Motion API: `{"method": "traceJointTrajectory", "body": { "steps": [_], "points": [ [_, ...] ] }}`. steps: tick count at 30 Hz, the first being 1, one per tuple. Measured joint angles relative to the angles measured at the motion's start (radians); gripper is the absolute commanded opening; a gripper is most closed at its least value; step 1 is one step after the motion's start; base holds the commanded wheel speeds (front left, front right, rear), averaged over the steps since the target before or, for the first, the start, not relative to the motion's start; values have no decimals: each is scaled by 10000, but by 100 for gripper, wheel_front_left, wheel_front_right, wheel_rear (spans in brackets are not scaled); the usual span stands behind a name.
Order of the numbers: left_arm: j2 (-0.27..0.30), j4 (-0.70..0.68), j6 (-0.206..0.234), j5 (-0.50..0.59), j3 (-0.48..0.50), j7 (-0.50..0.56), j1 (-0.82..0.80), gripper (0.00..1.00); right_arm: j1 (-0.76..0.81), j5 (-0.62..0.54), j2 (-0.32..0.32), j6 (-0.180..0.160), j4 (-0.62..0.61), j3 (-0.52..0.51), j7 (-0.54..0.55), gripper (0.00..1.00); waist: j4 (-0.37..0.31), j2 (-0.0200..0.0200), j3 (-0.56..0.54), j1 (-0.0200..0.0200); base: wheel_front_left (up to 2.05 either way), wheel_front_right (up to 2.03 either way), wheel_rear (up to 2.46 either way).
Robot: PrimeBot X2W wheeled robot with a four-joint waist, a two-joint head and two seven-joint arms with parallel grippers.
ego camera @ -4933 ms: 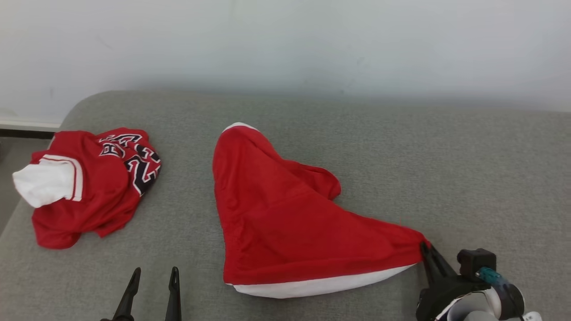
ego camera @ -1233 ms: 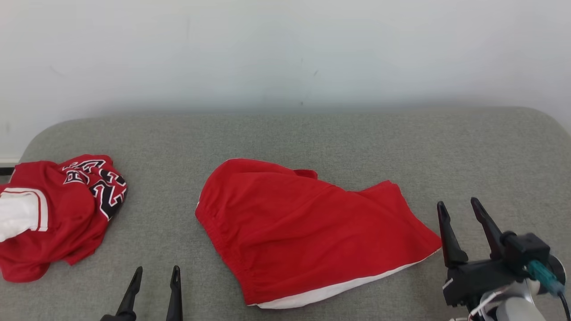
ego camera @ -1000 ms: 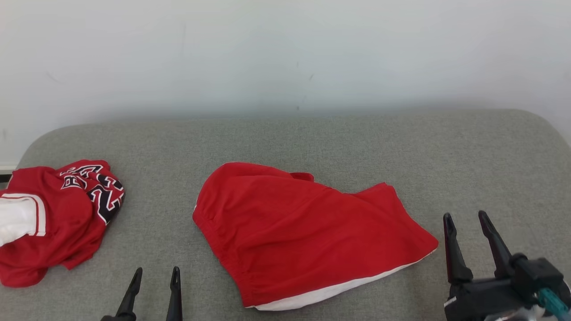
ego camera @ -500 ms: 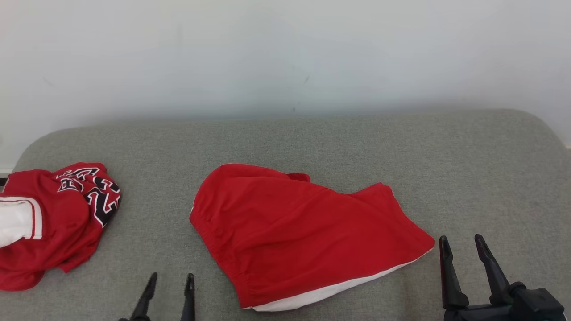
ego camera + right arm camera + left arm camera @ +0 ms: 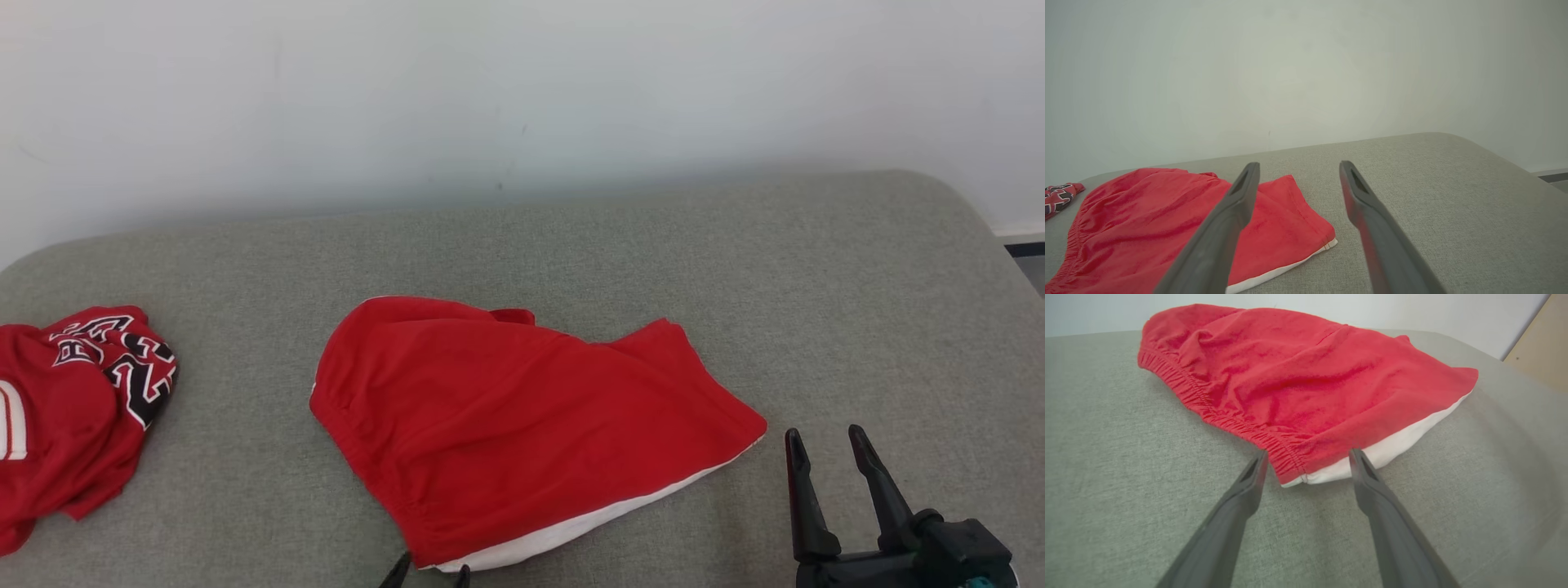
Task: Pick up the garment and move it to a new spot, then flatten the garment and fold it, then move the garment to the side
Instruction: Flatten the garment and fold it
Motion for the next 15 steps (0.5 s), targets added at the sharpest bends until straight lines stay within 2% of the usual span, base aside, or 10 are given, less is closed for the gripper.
{"method": "traceJointTrajectory", "body": {
  "steps": [7, 9, 10, 11, 12, 13, 15],
  "points": [
    [73, 844, 0, -537, -224, 0, -544, 100, -145, 36, -4, 0, 29, -36, 0, 100, -223, 0, 304, 0, 0, 0, 0],
    [90, 1011, 0, -650, -151, 0, -670, 47, -146, 36, -2, 0, 27, -56, 0, 100, -246, 0, 369, 1, 0, 0, 0],
    [102, 1139, 0, -696, -111, 0, -743, 43, -147, 36, -2, 0, 29, -59, 0, 100, -242, 0, 390, 1, 0, 0, 0],
    [142, 1210, 0, -663, -88, 0, -802, 43, -148, 36, -2, 0, 35, -59, 0, 100, -231, 0, 402, 1, 0, 0, 0],
    [151, 1170, 0, -656, 35, 2, -826, 53, -153, 36, -2, 0, 38, -58, 0, 100, -221, 0, 413, 1, 0, 0, 0],
    [150, 1060, 0, -656, 134, 0, -833, 100, -162, 35, 0, 0, 38, -52, 0, 100, -209, 1, 417, 1, 0, 0, 0],
    [155, 922, 0, -564, 201, 0, -828, 100, -178, 36, 4, 0, 33, -65, 0, 100, -176, 0, 420, 0, 0, 0, 0]
  ]
}}
